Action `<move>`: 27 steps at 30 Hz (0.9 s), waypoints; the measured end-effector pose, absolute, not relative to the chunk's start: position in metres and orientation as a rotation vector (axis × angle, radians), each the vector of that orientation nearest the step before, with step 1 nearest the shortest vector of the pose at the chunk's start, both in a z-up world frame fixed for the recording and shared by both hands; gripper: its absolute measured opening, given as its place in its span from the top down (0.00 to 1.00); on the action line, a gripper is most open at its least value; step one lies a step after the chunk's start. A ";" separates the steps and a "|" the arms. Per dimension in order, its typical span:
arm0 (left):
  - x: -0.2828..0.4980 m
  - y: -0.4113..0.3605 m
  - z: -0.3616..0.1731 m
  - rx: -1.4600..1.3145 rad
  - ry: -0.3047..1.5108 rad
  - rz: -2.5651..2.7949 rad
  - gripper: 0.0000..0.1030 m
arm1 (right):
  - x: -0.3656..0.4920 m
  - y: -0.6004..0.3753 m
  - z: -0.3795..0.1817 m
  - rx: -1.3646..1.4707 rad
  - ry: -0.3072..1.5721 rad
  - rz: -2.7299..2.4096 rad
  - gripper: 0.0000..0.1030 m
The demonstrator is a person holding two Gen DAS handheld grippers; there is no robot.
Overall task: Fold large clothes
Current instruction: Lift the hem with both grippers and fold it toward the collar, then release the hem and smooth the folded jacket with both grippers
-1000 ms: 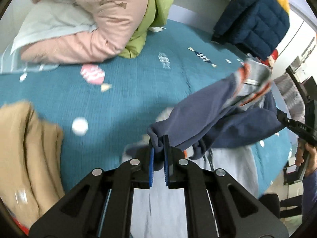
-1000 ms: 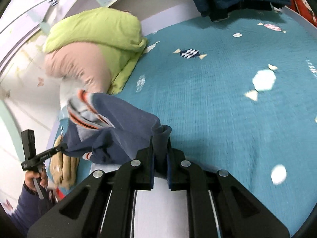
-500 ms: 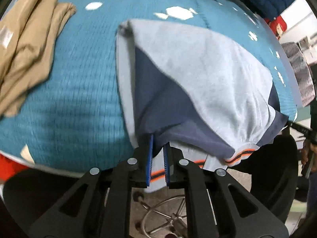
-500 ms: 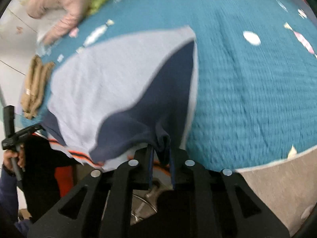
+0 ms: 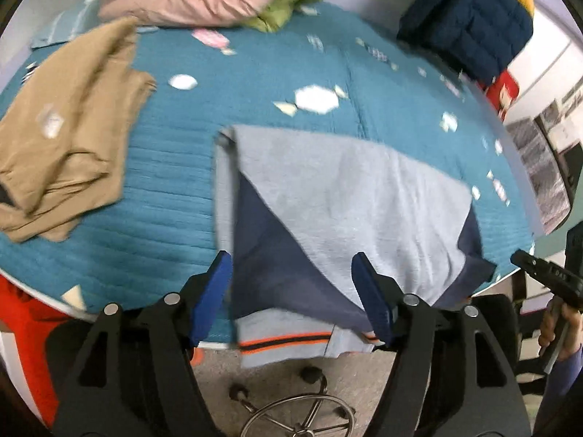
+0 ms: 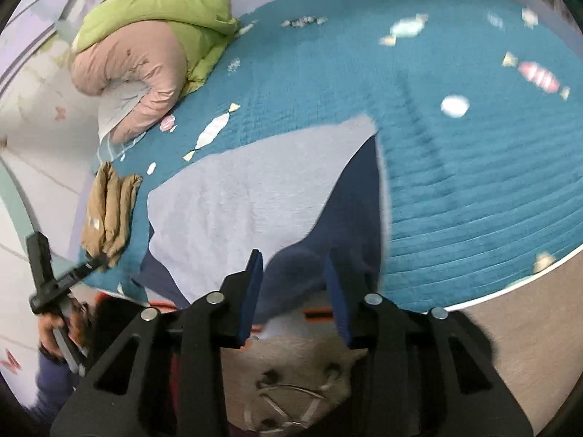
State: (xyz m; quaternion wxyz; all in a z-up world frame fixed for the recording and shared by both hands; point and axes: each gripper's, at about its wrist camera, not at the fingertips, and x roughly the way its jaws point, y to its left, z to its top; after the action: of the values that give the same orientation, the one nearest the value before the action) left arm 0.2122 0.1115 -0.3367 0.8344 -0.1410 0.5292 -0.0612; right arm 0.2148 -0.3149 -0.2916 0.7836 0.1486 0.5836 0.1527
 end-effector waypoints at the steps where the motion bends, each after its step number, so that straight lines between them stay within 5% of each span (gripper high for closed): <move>1: 0.218 0.104 -0.344 -0.285 1.131 -0.138 0.33 | 0.220 -0.314 -0.304 0.351 1.277 0.330 0.86; 7: 0.236 0.070 -0.411 -0.186 1.291 -0.081 0.33 | 0.216 -0.328 -0.396 0.449 1.497 0.129 1.00; 12: 0.228 0.052 -0.421 -0.026 1.261 -0.097 0.27 | 0.216 -0.317 -0.390 0.326 1.477 0.144 1.00; 27: 0.219 0.103 -0.415 -0.197 1.265 0.019 0.23 | 0.214 -0.303 -0.390 0.272 1.464 0.142 1.00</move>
State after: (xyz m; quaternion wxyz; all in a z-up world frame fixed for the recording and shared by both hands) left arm 0.2187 0.1026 -0.4154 0.8019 -0.0919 0.5903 0.0091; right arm 0.2141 -0.3025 -0.3900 0.7330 0.1238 0.6658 0.0647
